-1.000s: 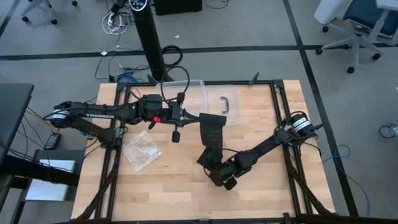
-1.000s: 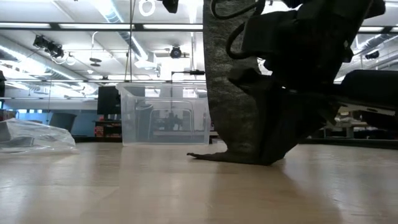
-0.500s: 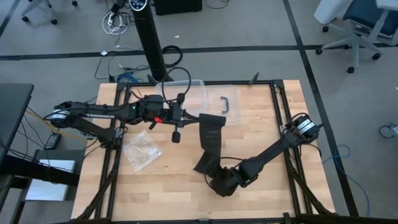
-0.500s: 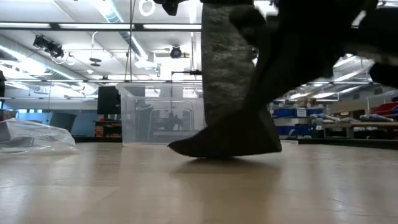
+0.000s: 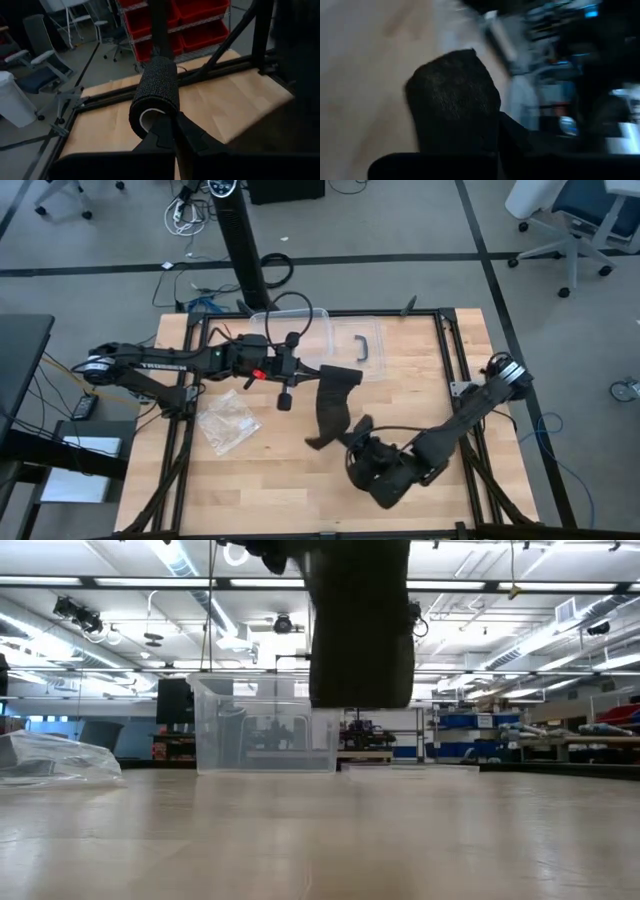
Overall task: Roll bandage
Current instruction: Roll the black bandage
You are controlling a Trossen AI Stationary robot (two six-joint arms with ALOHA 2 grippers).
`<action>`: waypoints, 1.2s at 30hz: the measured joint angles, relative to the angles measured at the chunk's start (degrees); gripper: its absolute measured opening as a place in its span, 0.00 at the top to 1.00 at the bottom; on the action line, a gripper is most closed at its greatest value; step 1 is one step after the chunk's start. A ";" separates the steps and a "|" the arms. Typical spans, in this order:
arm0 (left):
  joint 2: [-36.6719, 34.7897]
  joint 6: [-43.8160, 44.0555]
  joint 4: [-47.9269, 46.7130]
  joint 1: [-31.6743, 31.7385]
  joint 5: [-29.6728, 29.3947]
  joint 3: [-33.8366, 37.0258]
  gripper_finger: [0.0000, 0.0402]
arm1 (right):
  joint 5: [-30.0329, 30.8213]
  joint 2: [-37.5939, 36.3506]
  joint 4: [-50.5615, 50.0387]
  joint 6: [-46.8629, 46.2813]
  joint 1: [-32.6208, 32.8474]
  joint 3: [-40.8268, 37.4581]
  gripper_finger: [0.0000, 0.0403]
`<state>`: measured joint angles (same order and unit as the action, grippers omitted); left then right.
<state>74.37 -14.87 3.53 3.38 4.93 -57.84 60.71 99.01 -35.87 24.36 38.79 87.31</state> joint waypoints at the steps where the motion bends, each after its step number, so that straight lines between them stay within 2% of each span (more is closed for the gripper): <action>1: 0.43 0.03 -0.10 0.00 0.00 0.00 1.00 | 2.15 -1.03 0.01 1.44 0.36 0.89 1.00; 7: 4.15 0.09 -0.34 0.00 -0.02 0.02 1.00 | 14.58 -6.96 1.86 9.48 1.95 5.59 1.00; 14: 7.56 0.31 0.33 -0.91 1.32 0.02 1.00 | 23.80 -13.48 13.53 24.68 1.73 6.52 1.00; 21: 9.62 0.26 1.37 -3.01 2.23 0.02 1.00 | 23.54 -19.10 18.54 26.36 -0.62 6.52 1.00; 36: 12.46 0.04 2.87 -6.76 -0.36 0.02 1.00 | 22.27 -23.28 23.52 29.41 -9.15 6.47 1.00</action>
<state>86.83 -14.83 6.40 -3.39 4.57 -57.82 82.98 75.73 -12.35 53.77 29.64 93.78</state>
